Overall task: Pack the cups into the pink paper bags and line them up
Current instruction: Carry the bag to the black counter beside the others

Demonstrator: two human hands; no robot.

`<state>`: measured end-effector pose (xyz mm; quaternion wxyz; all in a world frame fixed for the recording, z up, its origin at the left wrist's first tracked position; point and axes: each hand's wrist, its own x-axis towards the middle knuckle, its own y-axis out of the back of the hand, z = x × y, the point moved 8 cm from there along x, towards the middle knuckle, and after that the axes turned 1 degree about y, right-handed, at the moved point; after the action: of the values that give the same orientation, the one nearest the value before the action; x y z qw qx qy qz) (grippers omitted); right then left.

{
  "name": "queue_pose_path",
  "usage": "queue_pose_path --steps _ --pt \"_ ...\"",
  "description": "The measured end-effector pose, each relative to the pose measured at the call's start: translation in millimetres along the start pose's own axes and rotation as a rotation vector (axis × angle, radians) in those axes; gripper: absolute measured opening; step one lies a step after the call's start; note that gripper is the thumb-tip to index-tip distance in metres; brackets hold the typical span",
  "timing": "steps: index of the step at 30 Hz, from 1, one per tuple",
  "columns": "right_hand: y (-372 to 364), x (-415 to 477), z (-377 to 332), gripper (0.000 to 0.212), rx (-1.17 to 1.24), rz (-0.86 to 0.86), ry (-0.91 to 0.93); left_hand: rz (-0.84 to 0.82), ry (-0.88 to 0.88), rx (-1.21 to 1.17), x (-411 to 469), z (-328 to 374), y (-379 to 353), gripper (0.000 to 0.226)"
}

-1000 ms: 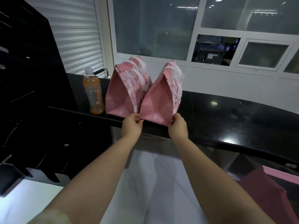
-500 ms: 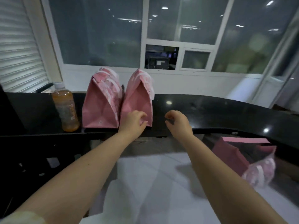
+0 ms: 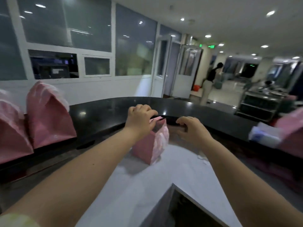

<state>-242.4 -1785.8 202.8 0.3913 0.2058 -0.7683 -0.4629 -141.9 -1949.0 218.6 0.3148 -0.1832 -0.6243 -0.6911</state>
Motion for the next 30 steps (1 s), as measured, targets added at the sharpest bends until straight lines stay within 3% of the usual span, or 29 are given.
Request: queue_pose_path --steps 5,9,16,21,24,26,30 --pt "90.2 -103.6 87.3 0.045 -0.198 0.043 -0.157 0.009 -0.217 -0.188 12.1 154.8 -21.9 0.023" --pt "142.3 -213.7 152.9 0.047 -0.429 0.002 -0.269 -0.053 -0.475 -0.247 -15.3 301.9 -49.6 0.031" --pt "261.3 -454.5 247.8 0.039 -0.436 0.097 -0.591 -0.110 -0.799 -0.325 -99.4 582.0 -49.6 0.043" --pt "354.3 -651.0 304.1 0.044 -0.498 0.086 -0.838 -0.137 -0.919 -0.338 -181.1 784.6 -41.6 0.041" --pt "394.7 -761.3 322.2 0.042 -0.417 0.183 -0.960 -0.210 -0.934 -0.409 -238.0 888.4 -39.8 0.047" --pt "405.9 -825.4 328.2 0.036 -0.338 0.255 -1.010 -0.318 -0.901 -0.544 -286.8 935.7 -43.5 0.044" --pt "398.2 -937.3 347.4 0.034 -0.326 0.209 -1.139 -0.414 -0.969 -0.605 -383.3 1007.2 -66.3 0.041"
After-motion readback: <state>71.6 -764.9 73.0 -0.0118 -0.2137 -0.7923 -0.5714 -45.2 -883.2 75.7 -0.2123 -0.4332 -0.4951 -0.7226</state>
